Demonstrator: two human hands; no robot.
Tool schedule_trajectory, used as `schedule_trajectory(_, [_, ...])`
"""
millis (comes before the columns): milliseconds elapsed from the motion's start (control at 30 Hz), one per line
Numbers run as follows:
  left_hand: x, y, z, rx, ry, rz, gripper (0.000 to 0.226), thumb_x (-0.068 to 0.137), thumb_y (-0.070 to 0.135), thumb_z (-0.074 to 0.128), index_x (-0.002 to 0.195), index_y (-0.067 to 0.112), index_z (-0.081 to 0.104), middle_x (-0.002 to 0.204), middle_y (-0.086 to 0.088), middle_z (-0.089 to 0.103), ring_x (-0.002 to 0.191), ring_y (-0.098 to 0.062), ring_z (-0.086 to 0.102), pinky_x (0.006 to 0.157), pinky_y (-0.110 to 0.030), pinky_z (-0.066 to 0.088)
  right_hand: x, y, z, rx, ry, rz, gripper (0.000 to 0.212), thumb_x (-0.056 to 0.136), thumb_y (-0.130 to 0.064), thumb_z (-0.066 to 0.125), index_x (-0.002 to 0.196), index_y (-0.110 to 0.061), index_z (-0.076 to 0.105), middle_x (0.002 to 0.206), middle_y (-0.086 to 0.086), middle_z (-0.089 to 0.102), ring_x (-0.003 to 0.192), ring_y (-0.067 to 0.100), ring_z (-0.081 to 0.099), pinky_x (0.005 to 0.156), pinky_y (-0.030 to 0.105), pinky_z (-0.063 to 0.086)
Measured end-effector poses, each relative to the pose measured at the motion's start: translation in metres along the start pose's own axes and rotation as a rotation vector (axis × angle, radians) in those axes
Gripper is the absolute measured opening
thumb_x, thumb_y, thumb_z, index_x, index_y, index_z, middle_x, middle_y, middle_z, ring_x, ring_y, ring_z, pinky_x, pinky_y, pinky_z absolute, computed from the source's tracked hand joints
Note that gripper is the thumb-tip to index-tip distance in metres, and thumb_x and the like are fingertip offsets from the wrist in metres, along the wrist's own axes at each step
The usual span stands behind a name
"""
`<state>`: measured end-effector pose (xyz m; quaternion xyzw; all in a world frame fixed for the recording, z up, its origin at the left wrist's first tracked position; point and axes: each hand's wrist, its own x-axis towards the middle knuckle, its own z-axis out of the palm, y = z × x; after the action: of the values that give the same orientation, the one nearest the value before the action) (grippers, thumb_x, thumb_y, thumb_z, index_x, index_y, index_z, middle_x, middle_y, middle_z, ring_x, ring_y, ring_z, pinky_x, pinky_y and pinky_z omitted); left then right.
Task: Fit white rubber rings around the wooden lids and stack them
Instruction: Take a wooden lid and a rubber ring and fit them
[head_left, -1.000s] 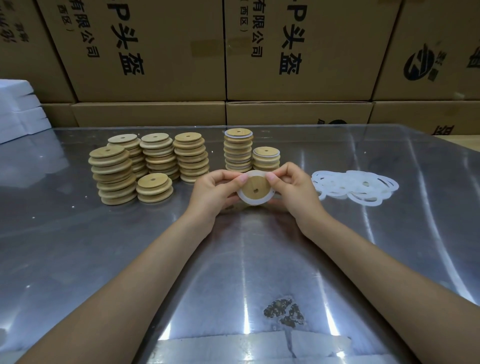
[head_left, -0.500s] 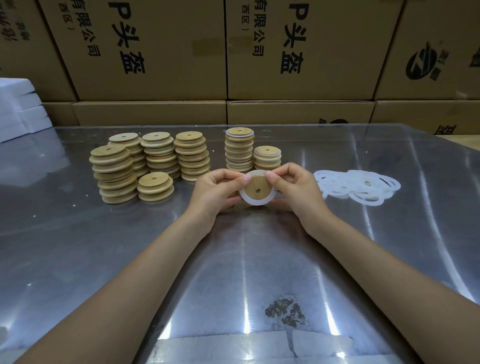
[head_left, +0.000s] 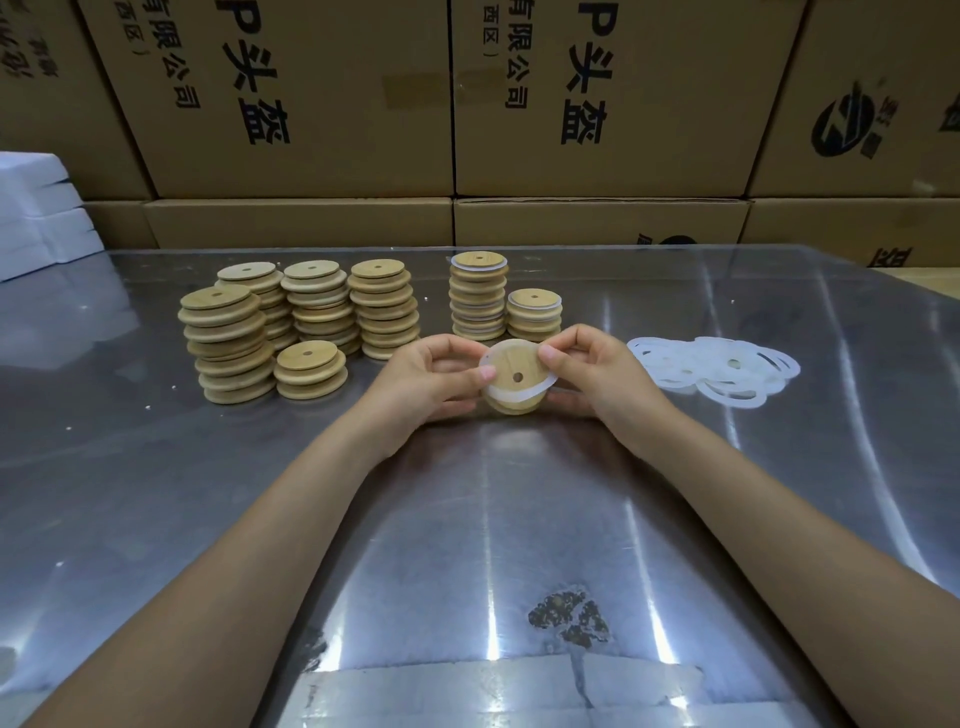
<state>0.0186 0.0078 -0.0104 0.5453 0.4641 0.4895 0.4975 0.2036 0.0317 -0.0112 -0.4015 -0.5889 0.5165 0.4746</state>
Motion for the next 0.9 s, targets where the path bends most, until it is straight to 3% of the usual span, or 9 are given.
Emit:
schedule_trajectory(267, [0.001,-0.001,0.000,0.119,0.067,0.106,0.027,0.080,0.009,0.074,0.103,0.015,0.061,0.094,-0.002,0.074,0.082,-0.011,0.067,0.072,-0.027,0.054,-0.001,-0.002,-0.009,-0.215,0.006,0.049,0.016,0.085,-0.025,0.070,0.082,-0.017,0.056,0.083,0.000,0.072,0.069,0.008,0.070,0.060,0.017,0.055])
schedule_trajectory(400, [0.003,0.000,0.001,0.396,0.042,0.227,0.038,0.076,0.008,0.077,0.110,0.018,0.061,0.096,0.002,0.071,0.086,-0.007,0.067,0.077,-0.020,0.054,-0.001,-0.002,-0.007,-0.130,0.029,-0.008,0.015,0.081,-0.015,0.074,0.079,-0.013,0.059,0.077,0.003,0.071,0.067,0.010,0.068,0.065,0.021,0.057])
schedule_trajectory(533, [0.002,-0.001,0.004,0.547,-0.015,0.241,0.030,0.075,0.012,0.079,0.102,0.018,0.067,0.089,0.004,0.071,0.081,0.000,0.067,0.080,-0.017,0.052,0.000,-0.003,-0.003,-0.187,0.071,-0.119,0.010,0.081,-0.016,0.074,0.078,-0.018,0.064,0.077,-0.001,0.070,0.065,0.000,0.063,0.066,0.018,0.053])
schedule_trajectory(700, [0.000,-0.002,0.012,0.511,0.069,0.251,0.019,0.077,0.008,0.077,0.087,0.012,0.062,0.085,-0.005,0.071,0.078,-0.012,0.067,0.075,-0.023,0.052,-0.003,0.001,0.003,-0.242,0.136,-0.221,0.010,0.084,-0.019,0.071,0.078,-0.019,0.062,0.083,0.000,0.070,0.072,0.000,0.062,0.067,0.017,0.050])
schedule_trajectory(900, [-0.003,0.005,0.011,0.215,0.072,0.169,0.014,0.080,0.005,0.073,0.084,0.011,0.061,0.081,-0.006,0.068,0.065,-0.005,0.061,0.057,-0.015,0.049,-0.002,-0.004,0.006,0.118,0.086,-0.084,0.009,0.090,-0.013,0.062,0.082,-0.012,0.063,0.074,-0.005,0.072,0.073,0.002,0.068,0.068,0.016,0.054])
